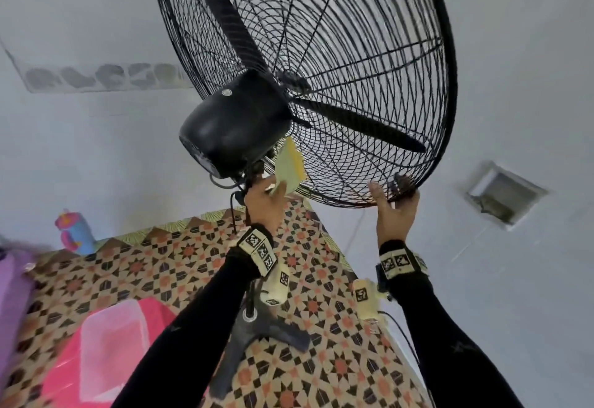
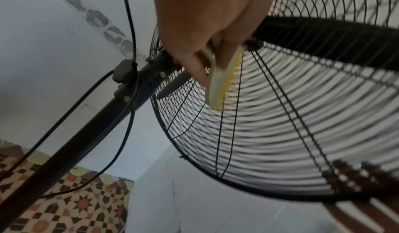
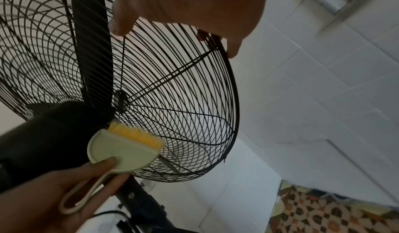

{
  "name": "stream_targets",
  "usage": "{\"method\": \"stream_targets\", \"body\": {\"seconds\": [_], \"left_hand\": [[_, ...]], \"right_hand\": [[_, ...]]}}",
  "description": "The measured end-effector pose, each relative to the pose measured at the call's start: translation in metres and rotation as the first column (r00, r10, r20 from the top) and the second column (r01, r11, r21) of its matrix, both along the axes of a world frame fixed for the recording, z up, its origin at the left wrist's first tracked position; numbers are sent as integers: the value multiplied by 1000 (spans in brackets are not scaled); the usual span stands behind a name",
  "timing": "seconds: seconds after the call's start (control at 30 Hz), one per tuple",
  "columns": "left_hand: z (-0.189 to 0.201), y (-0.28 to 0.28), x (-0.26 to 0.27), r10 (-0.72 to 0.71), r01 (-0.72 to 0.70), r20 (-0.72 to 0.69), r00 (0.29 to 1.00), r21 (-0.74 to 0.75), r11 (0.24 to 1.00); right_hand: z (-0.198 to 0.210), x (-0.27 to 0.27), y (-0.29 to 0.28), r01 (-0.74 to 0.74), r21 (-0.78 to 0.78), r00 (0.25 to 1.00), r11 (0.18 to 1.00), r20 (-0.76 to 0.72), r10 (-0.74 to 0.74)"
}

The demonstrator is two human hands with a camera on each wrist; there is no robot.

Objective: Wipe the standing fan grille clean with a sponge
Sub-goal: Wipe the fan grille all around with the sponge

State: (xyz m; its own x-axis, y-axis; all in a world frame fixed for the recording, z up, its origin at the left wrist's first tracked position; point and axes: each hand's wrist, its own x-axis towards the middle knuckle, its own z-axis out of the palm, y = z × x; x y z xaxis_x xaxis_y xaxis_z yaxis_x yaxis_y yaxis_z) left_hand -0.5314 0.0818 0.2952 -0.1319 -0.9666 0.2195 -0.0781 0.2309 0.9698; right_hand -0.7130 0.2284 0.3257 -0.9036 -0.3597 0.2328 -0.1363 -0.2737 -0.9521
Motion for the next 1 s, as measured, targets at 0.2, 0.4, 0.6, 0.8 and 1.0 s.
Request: {"method": "stream_targets", "body": {"seconds": [0.2,0.4,0.6,0.8,1.0], "left_hand": [[10,-12,5,-59,90,235,970,-128,988],[9,2,-1,131,-122,262,956,-50,991],[29,-14,-10,87,-52,337,938,-111,992],[8,-18,22,-14,105,324,946,-264,959],[14,-44,3,-2,64,364,931,-160,985]], "right_hand": [[-5,8,3,33,15,999,999,-30,-33],[-8,9,11,20,32,995,999,-101,-17],[-10,21,10,43,21,997,999,-57,-42],[-15,19,10,77,57,997,995,-29,-76],[-11,17,9,79,109,996,991,-48,-74]]}}
